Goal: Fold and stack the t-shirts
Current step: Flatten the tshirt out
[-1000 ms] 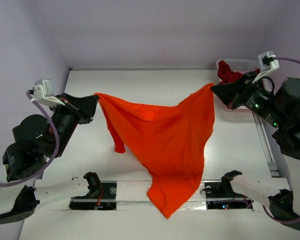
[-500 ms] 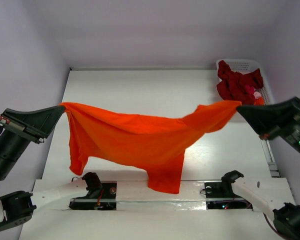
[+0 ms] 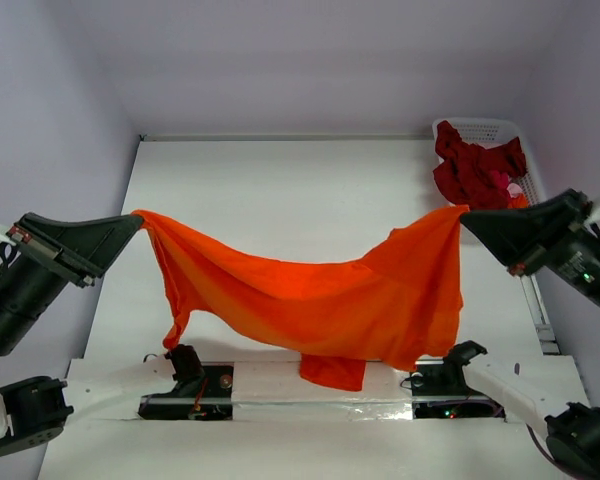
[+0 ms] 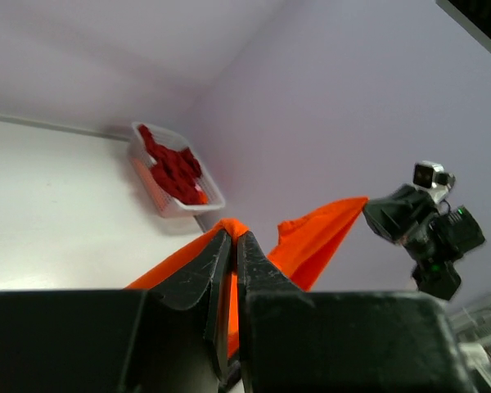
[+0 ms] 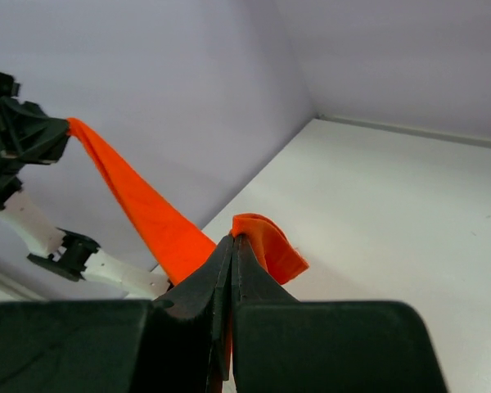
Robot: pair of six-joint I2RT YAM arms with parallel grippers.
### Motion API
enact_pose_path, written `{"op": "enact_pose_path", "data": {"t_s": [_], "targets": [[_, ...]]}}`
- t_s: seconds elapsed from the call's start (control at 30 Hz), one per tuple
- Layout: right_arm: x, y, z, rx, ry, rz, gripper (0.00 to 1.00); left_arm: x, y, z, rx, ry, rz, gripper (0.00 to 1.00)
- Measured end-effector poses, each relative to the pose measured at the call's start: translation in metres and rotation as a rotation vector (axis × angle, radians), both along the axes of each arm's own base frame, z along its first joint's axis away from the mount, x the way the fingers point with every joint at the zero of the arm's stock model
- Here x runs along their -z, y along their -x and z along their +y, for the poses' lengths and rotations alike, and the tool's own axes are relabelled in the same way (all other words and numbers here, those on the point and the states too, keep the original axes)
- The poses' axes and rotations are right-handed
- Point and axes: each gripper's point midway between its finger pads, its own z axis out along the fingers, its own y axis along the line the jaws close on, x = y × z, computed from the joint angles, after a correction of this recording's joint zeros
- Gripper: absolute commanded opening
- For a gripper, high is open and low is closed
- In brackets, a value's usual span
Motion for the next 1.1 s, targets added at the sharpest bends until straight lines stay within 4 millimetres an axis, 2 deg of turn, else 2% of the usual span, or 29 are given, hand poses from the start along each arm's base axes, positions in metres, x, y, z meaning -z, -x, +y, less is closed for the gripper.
{"op": "enact_pose_path", "data": {"t_s": [0.07,0.13,0.23,0.4,0.53,0.63,0.77,0.83,0.87,0.9,0.97,1.1], "targets": [[0.007,-0.019,0.005,0.023,0.016,0.036,0.0,0.0,-0.011,0.002,-0.055,-0.003,0.024,0.0],[0.02,-0.044,0.012,0.052,0.037,0.087,0.0,0.008,-0.026,0.0,-0.123,-0.028,0.057,0.0],[0.05,-0.083,0.024,0.086,0.083,0.182,0.0,0.037,-0.052,-0.008,-0.244,-0.115,0.117,0.0],[0.095,-0.137,0.041,0.131,0.163,0.309,0.0,0.084,-0.09,-0.033,-0.402,-0.301,0.193,0.0],[0.123,-0.166,0.049,0.161,0.205,0.368,0.0,0.112,-0.115,-0.057,-0.488,-0.411,0.237,0.0],[0.141,-0.182,0.054,0.176,0.228,0.399,0.0,0.142,-0.132,-0.074,-0.53,-0.49,0.274,0.0],[0.174,-0.204,0.059,0.203,0.271,0.459,0.0,0.183,-0.162,-0.086,-0.611,-0.57,0.343,0.0],[0.192,-0.218,0.059,0.233,0.299,0.493,0.0,0.207,-0.183,-0.081,-0.676,-0.617,0.399,0.0],[0.2,-0.224,0.059,0.253,0.314,0.511,0.0,0.213,-0.19,-0.079,-0.691,-0.617,0.415,0.0],[0.209,-0.231,0.058,0.275,0.33,0.528,0.0,0.226,-0.207,-0.066,-0.753,-0.634,0.456,0.0],[0.224,-0.243,0.056,0.316,0.359,0.561,0.0,0.238,-0.227,-0.051,-0.811,-0.633,0.506,0.0],[0.25,-0.261,0.053,0.371,0.406,0.61,0.0,0.25,-0.26,-0.022,-0.9,-0.611,0.579,0.0]]}}
